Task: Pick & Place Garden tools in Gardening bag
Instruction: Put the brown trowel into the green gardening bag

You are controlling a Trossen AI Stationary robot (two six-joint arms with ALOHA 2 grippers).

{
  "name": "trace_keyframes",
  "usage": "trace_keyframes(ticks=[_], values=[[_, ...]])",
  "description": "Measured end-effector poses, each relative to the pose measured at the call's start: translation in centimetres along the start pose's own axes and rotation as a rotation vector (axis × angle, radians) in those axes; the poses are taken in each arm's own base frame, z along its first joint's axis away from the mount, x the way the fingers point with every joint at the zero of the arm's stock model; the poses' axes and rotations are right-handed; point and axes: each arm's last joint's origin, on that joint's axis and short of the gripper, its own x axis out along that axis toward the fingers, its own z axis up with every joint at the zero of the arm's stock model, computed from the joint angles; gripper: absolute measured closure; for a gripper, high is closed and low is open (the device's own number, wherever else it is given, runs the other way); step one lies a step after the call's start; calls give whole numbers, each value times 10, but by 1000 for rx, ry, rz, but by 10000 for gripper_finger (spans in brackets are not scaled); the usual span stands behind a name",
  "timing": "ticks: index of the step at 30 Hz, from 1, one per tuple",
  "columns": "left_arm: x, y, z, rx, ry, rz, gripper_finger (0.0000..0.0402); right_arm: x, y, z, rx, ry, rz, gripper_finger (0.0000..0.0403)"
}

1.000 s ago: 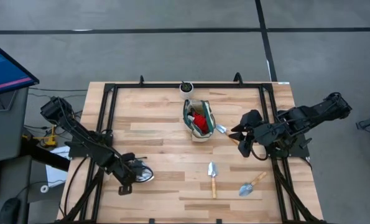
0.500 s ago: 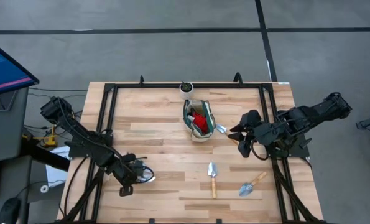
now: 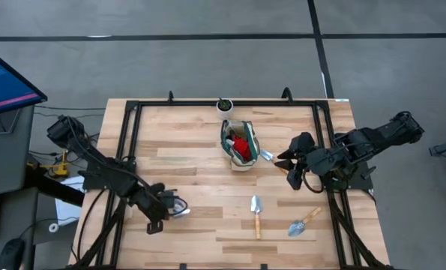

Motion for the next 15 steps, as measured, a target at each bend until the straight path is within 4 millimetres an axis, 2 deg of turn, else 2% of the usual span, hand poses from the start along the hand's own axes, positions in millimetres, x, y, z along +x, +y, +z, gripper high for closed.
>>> trace_keyframes(ticks=[15], values=[[-59,15,16,-146,-316,-108,352,0,0,0,0,-1,0,276]])
